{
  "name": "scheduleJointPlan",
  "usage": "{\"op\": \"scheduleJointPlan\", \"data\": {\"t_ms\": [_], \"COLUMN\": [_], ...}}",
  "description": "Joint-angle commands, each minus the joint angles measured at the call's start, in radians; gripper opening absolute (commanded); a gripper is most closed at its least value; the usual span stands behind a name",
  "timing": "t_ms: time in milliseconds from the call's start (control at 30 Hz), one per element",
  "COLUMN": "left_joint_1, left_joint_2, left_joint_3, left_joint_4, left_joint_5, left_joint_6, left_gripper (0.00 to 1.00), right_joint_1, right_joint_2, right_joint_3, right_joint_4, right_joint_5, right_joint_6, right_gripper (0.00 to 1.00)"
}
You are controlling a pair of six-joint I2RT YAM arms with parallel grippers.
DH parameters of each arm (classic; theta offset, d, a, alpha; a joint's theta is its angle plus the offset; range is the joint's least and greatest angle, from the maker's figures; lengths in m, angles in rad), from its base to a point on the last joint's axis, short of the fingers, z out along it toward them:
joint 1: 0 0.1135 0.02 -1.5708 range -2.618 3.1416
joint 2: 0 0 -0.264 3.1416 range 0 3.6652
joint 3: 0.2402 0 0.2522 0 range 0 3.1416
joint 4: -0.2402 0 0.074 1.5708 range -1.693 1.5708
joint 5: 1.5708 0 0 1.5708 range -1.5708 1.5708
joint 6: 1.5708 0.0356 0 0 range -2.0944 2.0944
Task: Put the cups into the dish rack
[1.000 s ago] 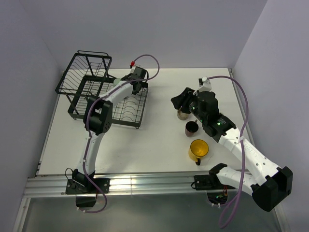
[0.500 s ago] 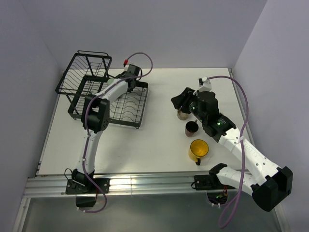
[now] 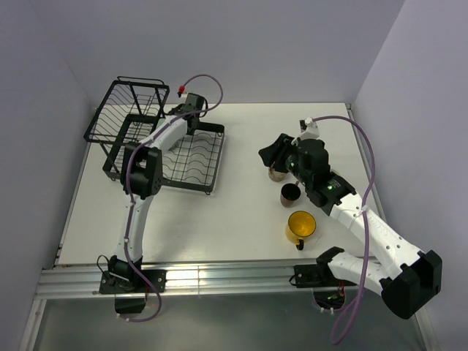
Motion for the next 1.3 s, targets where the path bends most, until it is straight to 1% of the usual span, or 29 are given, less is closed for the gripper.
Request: {"op": "scheduleJointPlan", "data": {"t_ms": [0, 100, 133, 333, 367, 500, 567, 600, 667, 767, 800, 900, 967, 1133, 1267], "left_joint_1": [0.008, 0.008, 0.008, 0.006, 0.005, -0.027, -0.035, -0.037, -0.043, -0.053, -0.055, -0.058, -0.06, -0.058, -0.055], "left_joint_2": [0.027, 0.027, 0.025, 0.011, -0.01, -0.105, -0.128, -0.127, -0.131, -0.174, -0.186, -0.209, -0.209, -0.222, -0.185], "left_joint_3": [0.055, 0.049, 0.049, 0.055, 0.042, -0.111, -0.12, -0.115, -0.124, -0.217, -0.274, -0.33, -0.345, -0.382, -0.327], "left_joint_4": [-0.021, -0.006, 0.0, 0.018, 0.031, 0.185, 0.174, 0.131, 0.103, 0.129, 0.146, 0.155, 0.129, 0.132, 0.101], "left_joint_5": [-0.05, -0.044, -0.049, -0.029, -0.012, 0.009, 0.009, -0.001, -0.004, -0.009, -0.004, -0.007, -0.03, -0.083, -0.148], "left_joint_6": [-0.024, -0.024, -0.026, -0.029, -0.024, 0.014, 0.004, -0.021, -0.041, -0.067, -0.076, -0.111, -0.127, -0.145, -0.145], "left_gripper": [0.02, 0.03, 0.05, 0.03, 0.01, 0.01, 0.0, 0.0, 0.0, 0.0, 0.0, 0.0, 0.0, 0.0, 0.0], "right_joint_1": [0.004, 0.004, 0.004, 0.004, 0.004, 0.004, 0.004, 0.004, 0.004, 0.004, 0.004, 0.004, 0.004, 0.004, 0.003], "right_joint_2": [-0.008, -0.017, -0.019, -0.034, -0.037, -0.049, -0.051, -0.055, -0.06, -0.065, -0.065, -0.063, -0.065, -0.055, -0.048], "right_joint_3": [0.002, 0.002, 0.002, 0.002, 0.0, -0.001, -0.003, -0.003, -0.007, -0.007, -0.004, 0.0, -0.001, -0.003, 0.0], "right_joint_4": [0.036, 0.03, 0.027, 0.015, 0.013, 0.01, 0.009, 0.009, 0.01, 0.013, 0.013, 0.01, 0.012, 0.018, 0.018], "right_joint_5": [0.016, 0.025, 0.029, 0.041, 0.044, 0.047, 0.048, 0.05, 0.052, 0.048, 0.047, 0.039, 0.041, 0.038, 0.032], "right_joint_6": [-0.016, -0.019, -0.021, -0.026, -0.026, -0.024, -0.024, -0.026, -0.024, -0.027, -0.027, -0.03, -0.032, -0.035, -0.038], "right_gripper": [0.54, 0.54, 0.54, 0.54, 0.54, 0.54, 0.54, 0.54, 0.54, 0.54, 0.54, 0.54, 0.54, 0.54, 0.54]}}
